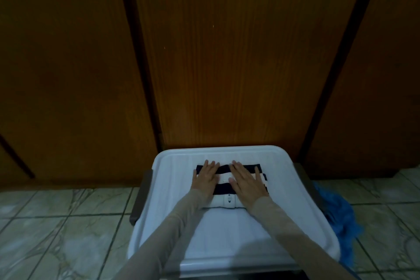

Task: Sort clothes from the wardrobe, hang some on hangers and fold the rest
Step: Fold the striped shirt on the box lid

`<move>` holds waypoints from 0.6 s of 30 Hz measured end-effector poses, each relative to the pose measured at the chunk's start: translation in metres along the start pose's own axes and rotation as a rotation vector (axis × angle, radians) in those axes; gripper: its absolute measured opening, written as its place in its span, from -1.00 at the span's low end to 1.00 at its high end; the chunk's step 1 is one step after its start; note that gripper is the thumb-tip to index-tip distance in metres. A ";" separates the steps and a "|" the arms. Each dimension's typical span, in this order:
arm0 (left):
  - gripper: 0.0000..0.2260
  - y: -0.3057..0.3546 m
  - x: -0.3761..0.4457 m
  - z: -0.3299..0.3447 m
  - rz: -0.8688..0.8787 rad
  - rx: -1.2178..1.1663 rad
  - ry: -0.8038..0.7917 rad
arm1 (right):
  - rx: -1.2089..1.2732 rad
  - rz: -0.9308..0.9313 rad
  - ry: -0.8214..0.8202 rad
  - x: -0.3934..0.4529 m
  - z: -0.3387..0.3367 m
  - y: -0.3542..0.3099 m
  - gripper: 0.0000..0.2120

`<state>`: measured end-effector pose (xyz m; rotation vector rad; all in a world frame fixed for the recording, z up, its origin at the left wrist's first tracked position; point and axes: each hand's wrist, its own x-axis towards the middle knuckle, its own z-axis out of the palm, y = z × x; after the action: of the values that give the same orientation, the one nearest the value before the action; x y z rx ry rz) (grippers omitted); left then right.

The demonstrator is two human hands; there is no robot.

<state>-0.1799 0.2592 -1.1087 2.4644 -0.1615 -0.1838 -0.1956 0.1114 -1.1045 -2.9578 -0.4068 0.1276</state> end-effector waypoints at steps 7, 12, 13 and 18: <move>-0.65 -0.026 -0.022 -0.028 -0.270 -0.826 0.410 | -0.099 -0.315 -0.084 -0.020 -0.013 -0.013 -0.09; -0.73 -0.045 -0.029 -0.044 -0.253 -0.684 0.487 | -0.319 -0.282 -0.128 -0.009 -0.005 -0.048 -0.37; -0.74 -0.045 -0.031 -0.046 -0.261 -0.672 0.483 | -0.318 -0.260 -0.107 -0.008 -0.003 -0.052 -0.42; -0.77 -0.044 -0.034 -0.047 -0.278 -0.692 0.474 | 0.175 -0.060 0.133 -0.001 -0.014 -0.054 -0.57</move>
<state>-0.2023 0.3279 -1.0962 1.7636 0.3896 0.2028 -0.2094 0.1610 -1.0822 -2.7599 -0.4413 -0.0392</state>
